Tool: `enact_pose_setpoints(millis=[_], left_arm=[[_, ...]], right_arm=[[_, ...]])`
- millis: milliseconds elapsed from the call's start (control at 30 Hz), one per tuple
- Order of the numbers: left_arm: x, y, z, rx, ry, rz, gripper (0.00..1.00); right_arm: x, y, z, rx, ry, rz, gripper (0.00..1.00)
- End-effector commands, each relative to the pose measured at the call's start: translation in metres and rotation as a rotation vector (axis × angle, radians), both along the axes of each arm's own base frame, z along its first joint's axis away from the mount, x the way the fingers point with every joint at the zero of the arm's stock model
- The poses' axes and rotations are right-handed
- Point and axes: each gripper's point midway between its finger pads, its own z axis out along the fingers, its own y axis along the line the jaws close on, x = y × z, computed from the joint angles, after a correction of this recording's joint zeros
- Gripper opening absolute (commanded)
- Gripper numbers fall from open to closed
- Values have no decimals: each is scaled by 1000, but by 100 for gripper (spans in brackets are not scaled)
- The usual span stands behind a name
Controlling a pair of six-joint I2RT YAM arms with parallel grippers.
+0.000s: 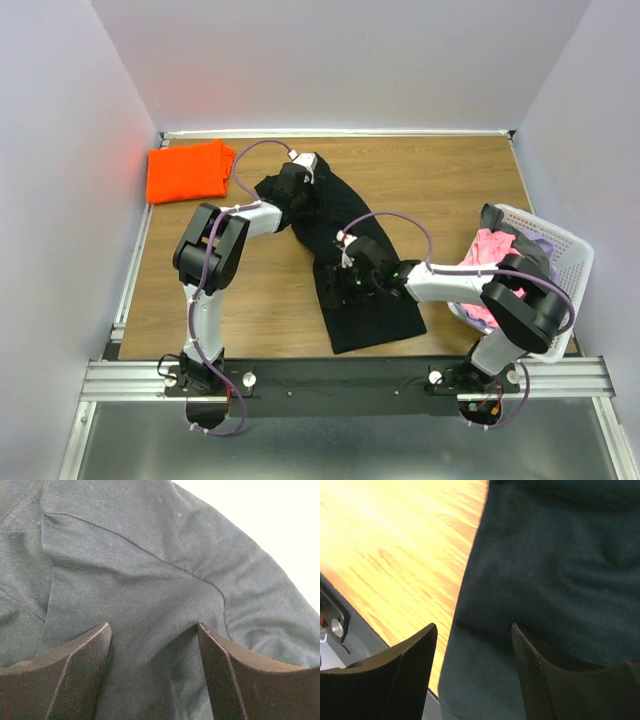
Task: Fold and stack the t-shirts
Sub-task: Fold the tshirt
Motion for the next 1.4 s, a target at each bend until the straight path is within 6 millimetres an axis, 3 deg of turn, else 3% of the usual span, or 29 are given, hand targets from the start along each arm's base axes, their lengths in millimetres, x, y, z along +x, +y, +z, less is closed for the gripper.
enact_pose_setpoints(millis=[0, 100, 233, 300, 367, 500, 633, 700, 767, 867, 1067, 1367], left_arm=[[0, -11, 3, -5, 2, -61, 78], [5, -17, 9, -16, -12, -77, 78], [15, -21, 23, -25, -40, -77, 78], [22, -23, 43, -36, -76, -74, 78], [24, -20, 64, -37, -106, -56, 78], [13, -4, 81, -17, -132, -6, 78], [-5, 16, 65, 26, -107, 47, 78], [-14, 27, 43, 59, -69, 72, 79], [-19, 30, 24, 61, -32, 72, 79], [-21, 27, 11, 49, -9, 60, 79], [-13, 26, -12, 37, 29, 61, 79], [3, 3, -10, -33, 33, -17, 79]], right_arm=[[-29, -1, -29, -82, 89, 97, 68], [-31, 12, -28, -73, 82, 132, 68], [-26, 28, -9, -28, 33, 155, 68], [-20, 29, 7, -8, -16, 135, 68], [-13, 22, 25, 3, -74, 90, 69], [0, -6, 46, -30, -163, -30, 70], [8, -33, 46, -96, -207, -111, 70], [15, -44, 41, -126, -208, -147, 70], [19, -54, 30, -157, -191, -172, 70], [19, -62, 14, -198, -162, -184, 70], [16, -66, -9, -253, -123, -170, 70], [9, -51, -30, -243, -47, -115, 69]])
